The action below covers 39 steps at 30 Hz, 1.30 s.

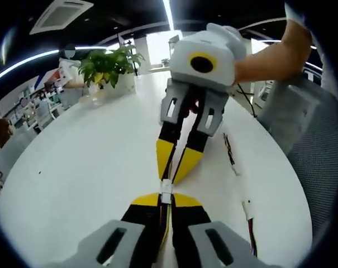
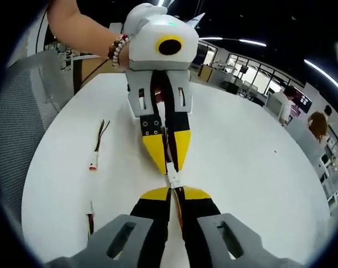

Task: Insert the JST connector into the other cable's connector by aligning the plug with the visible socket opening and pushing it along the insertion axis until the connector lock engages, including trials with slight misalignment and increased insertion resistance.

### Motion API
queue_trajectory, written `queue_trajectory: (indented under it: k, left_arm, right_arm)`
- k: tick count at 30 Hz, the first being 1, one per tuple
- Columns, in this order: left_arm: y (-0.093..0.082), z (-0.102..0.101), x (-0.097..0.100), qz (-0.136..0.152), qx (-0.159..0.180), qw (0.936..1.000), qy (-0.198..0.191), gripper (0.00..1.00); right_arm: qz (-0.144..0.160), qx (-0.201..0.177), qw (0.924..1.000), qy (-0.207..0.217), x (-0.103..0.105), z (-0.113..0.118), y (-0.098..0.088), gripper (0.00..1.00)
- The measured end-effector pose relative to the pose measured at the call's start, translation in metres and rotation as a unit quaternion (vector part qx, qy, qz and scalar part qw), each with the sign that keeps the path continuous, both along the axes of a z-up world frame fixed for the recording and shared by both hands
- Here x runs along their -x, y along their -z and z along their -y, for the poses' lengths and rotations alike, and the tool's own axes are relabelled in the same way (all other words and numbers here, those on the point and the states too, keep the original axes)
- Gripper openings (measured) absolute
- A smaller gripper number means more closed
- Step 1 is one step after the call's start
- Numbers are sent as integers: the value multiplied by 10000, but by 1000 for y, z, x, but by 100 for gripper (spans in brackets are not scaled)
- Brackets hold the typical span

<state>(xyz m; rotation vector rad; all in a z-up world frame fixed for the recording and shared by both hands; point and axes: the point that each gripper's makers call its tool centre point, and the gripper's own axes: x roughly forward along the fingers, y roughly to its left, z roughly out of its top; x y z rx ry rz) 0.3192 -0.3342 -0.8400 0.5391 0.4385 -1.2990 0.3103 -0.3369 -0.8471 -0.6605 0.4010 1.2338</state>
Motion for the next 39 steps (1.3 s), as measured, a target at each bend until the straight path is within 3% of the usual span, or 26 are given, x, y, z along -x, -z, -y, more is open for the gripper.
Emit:
queue_trajectory:
  k: [6,18,22,31,39]
  left_arm:
    - [3,-2,-3,-126,30,9999,-37,0]
    - [5,-4,-5,-59,-97,9998,-154,6]
    - [4,-6,-3,9,-154,9998,-151,9]
    - [-18,-17,-1,27,123,9986,-507,14]
    - [-40,-22,15,30,542,9949,-851,17]
  right_arm:
    - [-103,-79,9998,143,-3,1,2,5]
    - [-370,-239,9980,443,-6,2,2,6]
    - [-397,-213,9974,564,-8,6,1,16]
    - [-414,-449,9955,732,-7,8,-19,17]
    - [-421,-800,9914,946,-1,15,-46,17]
